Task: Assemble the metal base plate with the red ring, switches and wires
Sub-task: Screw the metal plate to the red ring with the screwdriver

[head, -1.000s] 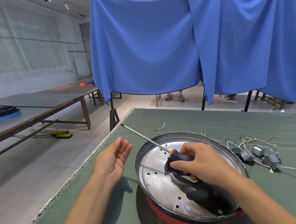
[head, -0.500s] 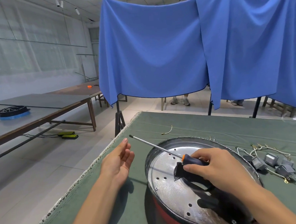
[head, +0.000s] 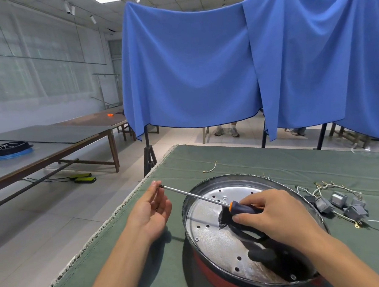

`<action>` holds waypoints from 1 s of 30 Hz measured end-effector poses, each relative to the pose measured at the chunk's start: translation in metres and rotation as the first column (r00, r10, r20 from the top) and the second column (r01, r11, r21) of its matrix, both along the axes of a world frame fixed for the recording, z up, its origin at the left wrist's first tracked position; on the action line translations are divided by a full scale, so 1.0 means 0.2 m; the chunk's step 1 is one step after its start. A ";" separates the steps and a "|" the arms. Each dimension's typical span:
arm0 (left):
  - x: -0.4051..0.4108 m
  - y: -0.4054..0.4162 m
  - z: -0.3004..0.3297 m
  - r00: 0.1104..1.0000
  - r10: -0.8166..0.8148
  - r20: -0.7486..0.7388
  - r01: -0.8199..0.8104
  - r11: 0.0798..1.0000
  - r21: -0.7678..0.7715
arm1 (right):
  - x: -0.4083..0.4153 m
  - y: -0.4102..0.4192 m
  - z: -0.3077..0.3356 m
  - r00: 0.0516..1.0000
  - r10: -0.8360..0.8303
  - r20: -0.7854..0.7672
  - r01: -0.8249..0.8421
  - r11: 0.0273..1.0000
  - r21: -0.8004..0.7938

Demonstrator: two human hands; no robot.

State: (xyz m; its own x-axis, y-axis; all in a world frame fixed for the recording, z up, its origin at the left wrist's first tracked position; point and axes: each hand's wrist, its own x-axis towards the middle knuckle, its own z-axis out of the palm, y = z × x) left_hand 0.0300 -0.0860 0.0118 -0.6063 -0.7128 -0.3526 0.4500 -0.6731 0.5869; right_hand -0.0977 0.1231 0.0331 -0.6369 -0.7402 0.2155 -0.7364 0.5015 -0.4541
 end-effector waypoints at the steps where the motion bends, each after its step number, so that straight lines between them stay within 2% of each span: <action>1: 0.00 0.00 0.00 1.000 0.003 -0.012 -0.003 1.000 0.012 | 0.00 0.00 0.00 1.000 0.001 -0.004 -0.001 1.000 0.006; 8: 0.02 0.00 0.02 0.996 0.021 -0.083 -0.020 1.000 0.009 | 0.02 0.00 0.01 1.000 0.010 -0.018 -0.010 0.999 0.034; 22: 0.01 0.00 0.02 0.995 0.001 -0.096 -0.004 0.999 -0.037 | 0.01 -0.01 0.00 1.000 0.020 0.000 -0.020 0.999 0.038; 30: 0.01 0.01 0.02 1.000 0.025 -0.001 -0.025 0.987 -0.158 | 0.00 -0.01 0.00 0.999 0.031 0.035 -0.032 0.999 0.024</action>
State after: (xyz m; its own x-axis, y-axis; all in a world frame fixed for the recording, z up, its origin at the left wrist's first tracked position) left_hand 0.0313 -0.0831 0.0151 -0.5873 -0.7745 -0.2350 0.4647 -0.5604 0.6856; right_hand -0.0970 0.1203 0.0323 -0.6200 -0.7647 0.1754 -0.7361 0.4896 -0.4674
